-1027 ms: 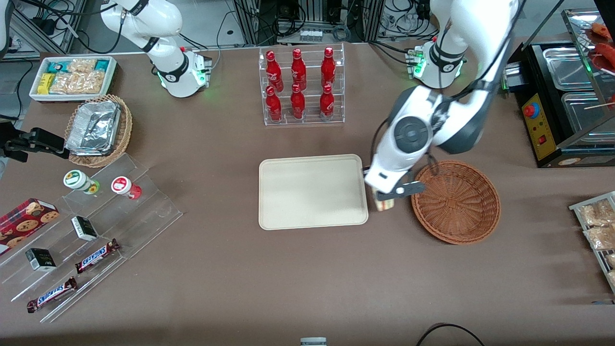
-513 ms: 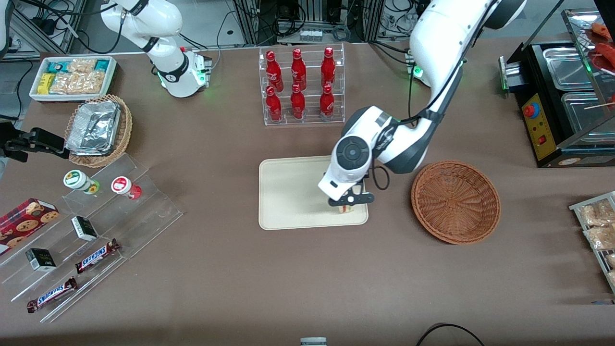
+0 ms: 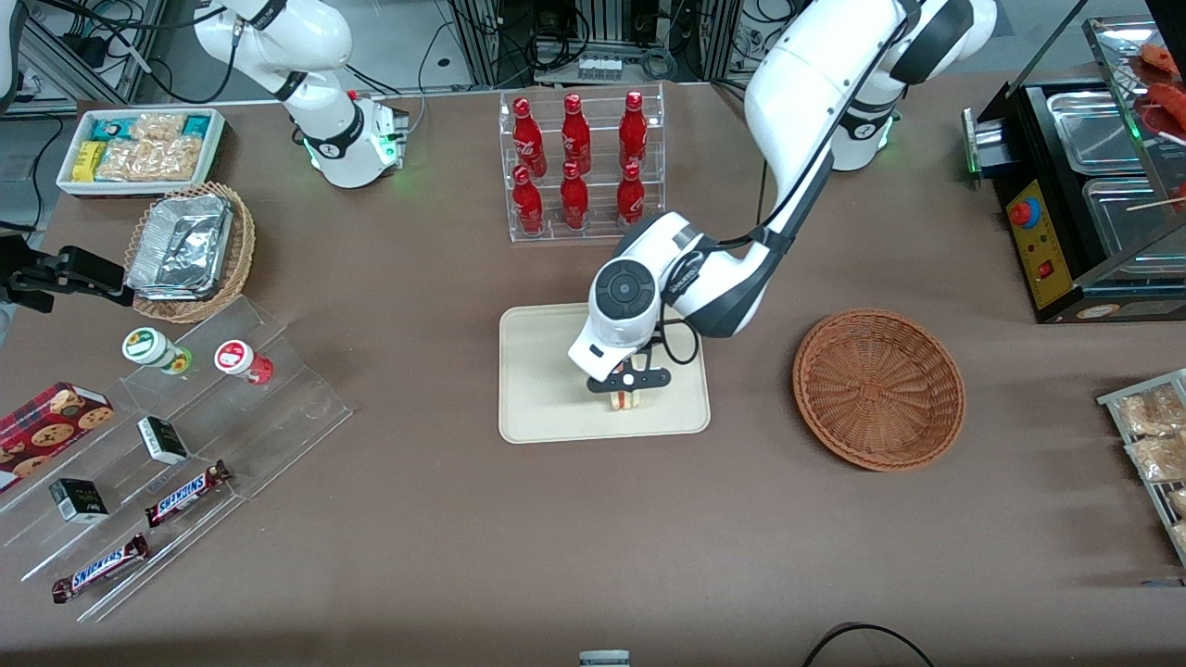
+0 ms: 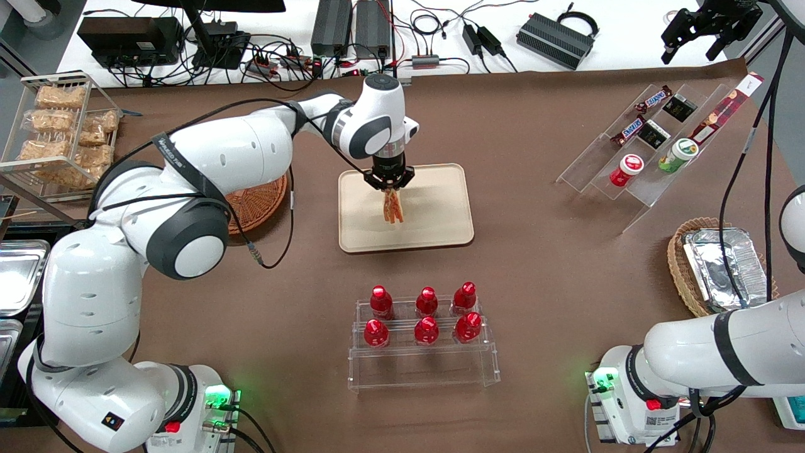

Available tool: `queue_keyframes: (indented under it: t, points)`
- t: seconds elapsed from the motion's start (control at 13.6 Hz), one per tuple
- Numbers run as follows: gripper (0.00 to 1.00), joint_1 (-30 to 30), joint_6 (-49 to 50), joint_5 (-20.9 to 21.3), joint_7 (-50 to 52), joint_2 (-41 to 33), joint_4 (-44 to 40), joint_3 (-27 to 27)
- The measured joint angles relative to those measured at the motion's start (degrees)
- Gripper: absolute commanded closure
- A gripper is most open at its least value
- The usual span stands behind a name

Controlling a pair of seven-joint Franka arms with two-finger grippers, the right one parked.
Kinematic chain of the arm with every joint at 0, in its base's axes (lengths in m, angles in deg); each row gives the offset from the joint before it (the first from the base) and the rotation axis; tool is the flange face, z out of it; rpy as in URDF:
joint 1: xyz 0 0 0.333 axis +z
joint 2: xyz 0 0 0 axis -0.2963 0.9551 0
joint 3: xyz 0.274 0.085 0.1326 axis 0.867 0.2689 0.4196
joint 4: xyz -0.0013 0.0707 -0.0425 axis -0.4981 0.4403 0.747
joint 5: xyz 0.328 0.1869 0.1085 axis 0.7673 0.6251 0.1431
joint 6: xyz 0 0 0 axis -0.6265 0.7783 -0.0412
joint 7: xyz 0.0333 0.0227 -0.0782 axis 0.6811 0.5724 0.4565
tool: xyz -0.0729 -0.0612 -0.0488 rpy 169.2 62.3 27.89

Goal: Place sandwich from basket to tray
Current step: 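Lower the sandwich onto the tray and open the left gripper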

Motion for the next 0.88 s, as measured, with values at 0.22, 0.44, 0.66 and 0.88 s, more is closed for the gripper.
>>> queue_keyframes:
  t: [0.22,0.44,0.66,0.88]
  points:
    - [1.00,-1.0,-0.7,0.0,1.2,1.3,-0.4,0.0]
    - [1.00,-1.0,-0.7,0.0,1.7,1.4,-0.5,0.1]
    - [1.00,-1.1,-1.6,0.0,3.2,1.6,-0.5,0.1]
    - [0.01,-1.1,-1.9,0.0,3.6,2.0,-0.5,0.1]
